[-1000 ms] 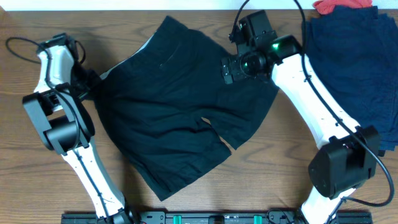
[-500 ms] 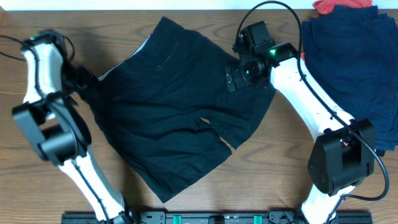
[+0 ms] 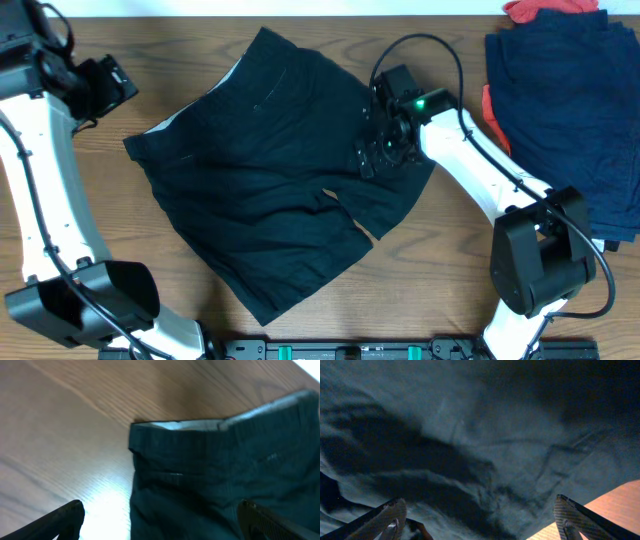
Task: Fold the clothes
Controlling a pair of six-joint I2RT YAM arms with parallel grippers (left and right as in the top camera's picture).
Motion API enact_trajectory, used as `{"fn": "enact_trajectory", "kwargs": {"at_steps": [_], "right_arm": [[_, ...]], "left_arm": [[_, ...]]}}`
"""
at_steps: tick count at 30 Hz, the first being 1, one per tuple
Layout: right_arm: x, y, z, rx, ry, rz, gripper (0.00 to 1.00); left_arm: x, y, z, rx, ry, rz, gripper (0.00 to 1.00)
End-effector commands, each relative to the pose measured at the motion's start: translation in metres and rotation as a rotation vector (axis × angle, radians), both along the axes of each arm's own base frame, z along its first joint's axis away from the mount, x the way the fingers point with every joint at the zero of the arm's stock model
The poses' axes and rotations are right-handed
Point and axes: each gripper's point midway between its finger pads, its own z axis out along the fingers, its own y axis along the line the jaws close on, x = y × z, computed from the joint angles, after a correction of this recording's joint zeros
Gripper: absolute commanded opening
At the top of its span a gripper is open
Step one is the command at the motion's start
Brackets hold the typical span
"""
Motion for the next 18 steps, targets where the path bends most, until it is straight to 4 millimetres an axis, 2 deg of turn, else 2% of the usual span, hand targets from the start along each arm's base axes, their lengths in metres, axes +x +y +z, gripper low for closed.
{"fn": "enact_trajectory", "kwargs": {"at_steps": [1,10,18], "right_arm": [[-0.007,0.001,-0.006,0.007,0.023,-0.011,0.92],[-0.019,-0.002,-0.028,0.002,0.049,-0.009,0.92],[-0.027,-0.005,-0.057,0.009,0.041,-0.027,0.89]], "left_arm": [[0.006,-0.017,0.000,0.047,0.014,-0.127,0.98],[0.015,-0.062,-0.004,0.085,0.029,-0.325,0.98],[0.017,-0.075,-0.004,0.088,0.029,-0.362,0.98]]}}
